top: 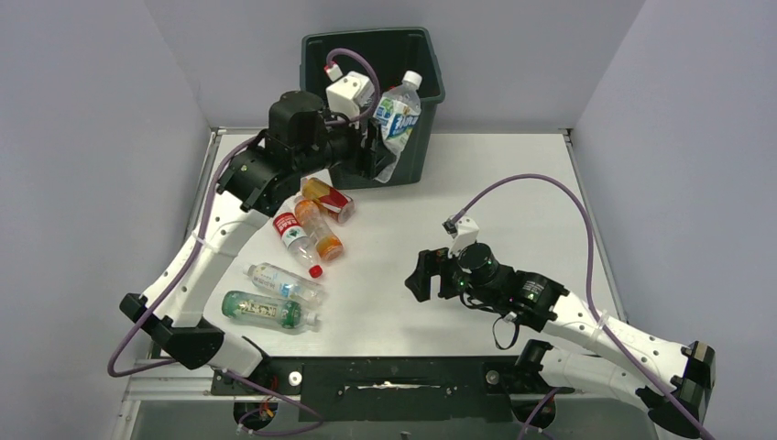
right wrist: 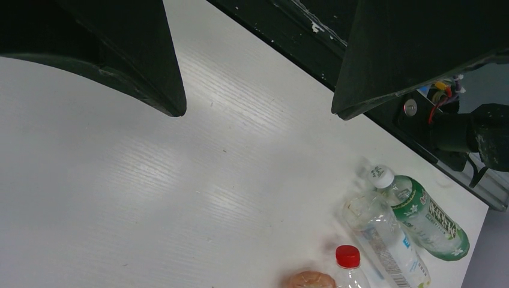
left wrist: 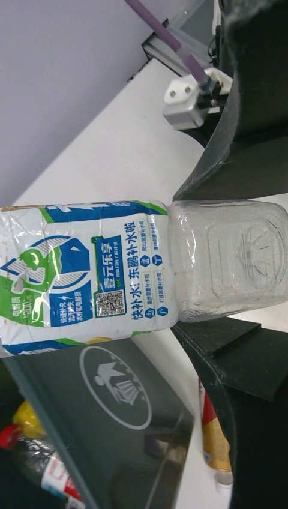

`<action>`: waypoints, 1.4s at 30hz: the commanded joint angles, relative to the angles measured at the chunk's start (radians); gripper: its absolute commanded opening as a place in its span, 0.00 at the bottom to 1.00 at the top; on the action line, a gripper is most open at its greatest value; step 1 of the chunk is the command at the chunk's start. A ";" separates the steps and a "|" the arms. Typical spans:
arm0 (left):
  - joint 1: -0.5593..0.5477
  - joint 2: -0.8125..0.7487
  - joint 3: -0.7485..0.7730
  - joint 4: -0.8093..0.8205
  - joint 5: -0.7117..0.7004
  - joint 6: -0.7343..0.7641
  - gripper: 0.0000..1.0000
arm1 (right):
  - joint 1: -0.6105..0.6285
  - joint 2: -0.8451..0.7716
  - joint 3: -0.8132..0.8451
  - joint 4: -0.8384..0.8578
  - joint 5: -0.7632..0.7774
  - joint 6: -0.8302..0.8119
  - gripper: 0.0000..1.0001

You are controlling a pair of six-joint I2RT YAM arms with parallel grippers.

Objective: Put the plastic bottles in the bin
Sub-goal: Place the plastic bottle in the trash bin.

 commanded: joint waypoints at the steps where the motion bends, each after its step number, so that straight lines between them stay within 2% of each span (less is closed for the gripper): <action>1: 0.003 0.048 0.163 0.023 0.030 -0.014 0.48 | 0.010 0.000 0.024 0.060 -0.003 -0.005 0.98; 8: 0.033 0.228 0.482 -0.026 0.068 -0.008 0.48 | 0.017 -0.022 0.017 0.048 0.008 0.005 0.98; 12: 0.107 0.301 0.576 0.021 0.162 -0.057 0.47 | 0.022 -0.044 0.002 0.043 0.018 0.017 0.98; 19: 0.294 0.354 0.575 0.223 0.348 -0.211 0.47 | 0.027 -0.054 0.002 0.029 0.024 0.022 0.98; 26: 0.399 0.382 0.578 0.384 0.457 -0.341 0.47 | 0.031 -0.054 0.002 0.028 0.028 0.023 0.98; 30: 0.427 0.402 0.558 0.435 0.457 -0.352 0.47 | 0.033 -0.044 0.006 0.031 0.021 0.021 0.98; 42: 0.460 0.543 0.583 0.403 0.395 -0.286 0.48 | 0.051 -0.052 0.011 0.006 0.037 0.038 0.98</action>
